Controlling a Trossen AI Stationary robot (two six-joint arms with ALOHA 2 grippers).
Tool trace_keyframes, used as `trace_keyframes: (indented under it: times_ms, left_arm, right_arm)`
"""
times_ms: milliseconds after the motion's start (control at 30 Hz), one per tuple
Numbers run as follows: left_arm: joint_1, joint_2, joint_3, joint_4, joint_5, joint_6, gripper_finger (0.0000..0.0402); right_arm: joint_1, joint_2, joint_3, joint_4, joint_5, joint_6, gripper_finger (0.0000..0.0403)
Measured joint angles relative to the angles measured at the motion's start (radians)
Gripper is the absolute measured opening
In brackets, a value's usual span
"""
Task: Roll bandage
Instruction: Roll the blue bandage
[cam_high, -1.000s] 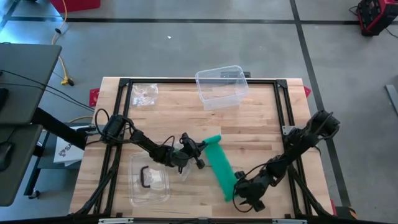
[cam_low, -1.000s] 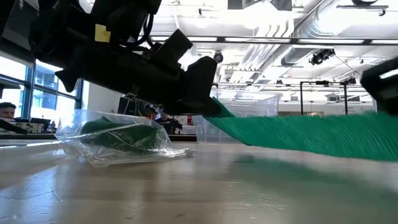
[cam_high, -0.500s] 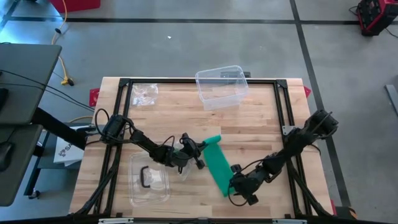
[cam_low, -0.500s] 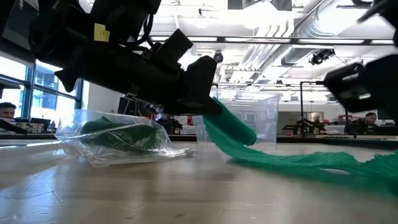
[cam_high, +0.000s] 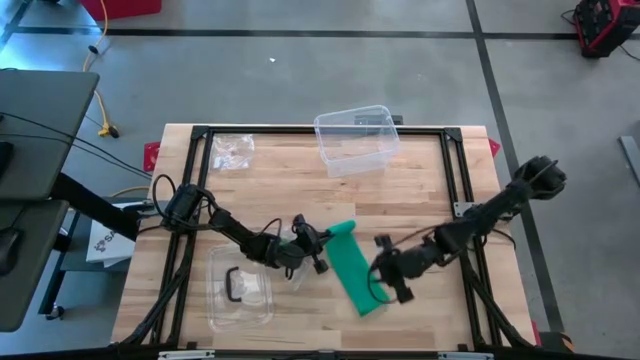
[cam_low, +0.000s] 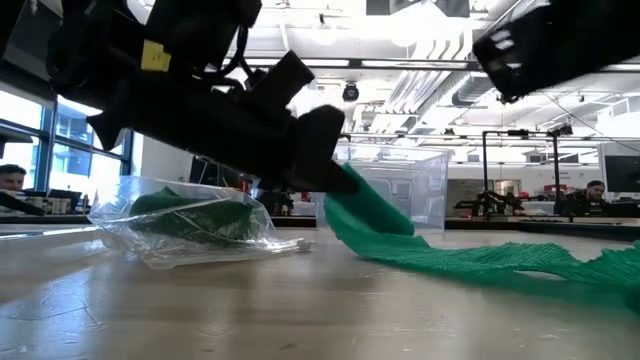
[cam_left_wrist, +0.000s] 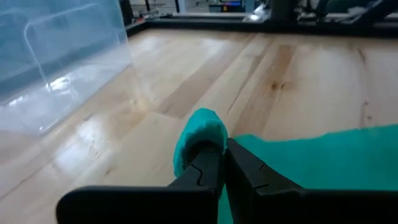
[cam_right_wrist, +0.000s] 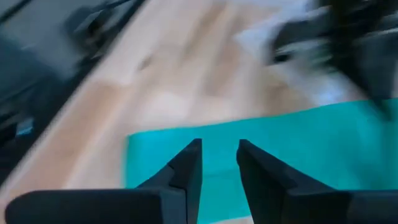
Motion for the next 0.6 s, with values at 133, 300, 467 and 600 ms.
trace_keyframes:
  times_ms: [133,300,467,600]
  left_arm:
    - [0.02,0.0,0.0,-0.081,0.025,-0.046,0.0034]
    - [0.041,-0.003,0.0,-0.136,0.038,-0.067,0.0111]
    - [0.045,-0.031,0.0,-0.148,0.029,-0.026,0.0182]
    - [0.045,-0.056,0.0,-0.199,0.03,-0.053,0.0214]
  right_arm:
    - [-0.081,-0.019,-0.001,0.011,0.048,-0.018,0.0097]
    - [-0.126,0.022,-0.001,-0.005,0.025,0.033,0.0097]
    - [-0.126,0.028,-0.003,-0.095,0.02,0.07,0.0097]
    - [-0.128,0.031,-0.003,-0.096,0.031,0.094,0.0097]
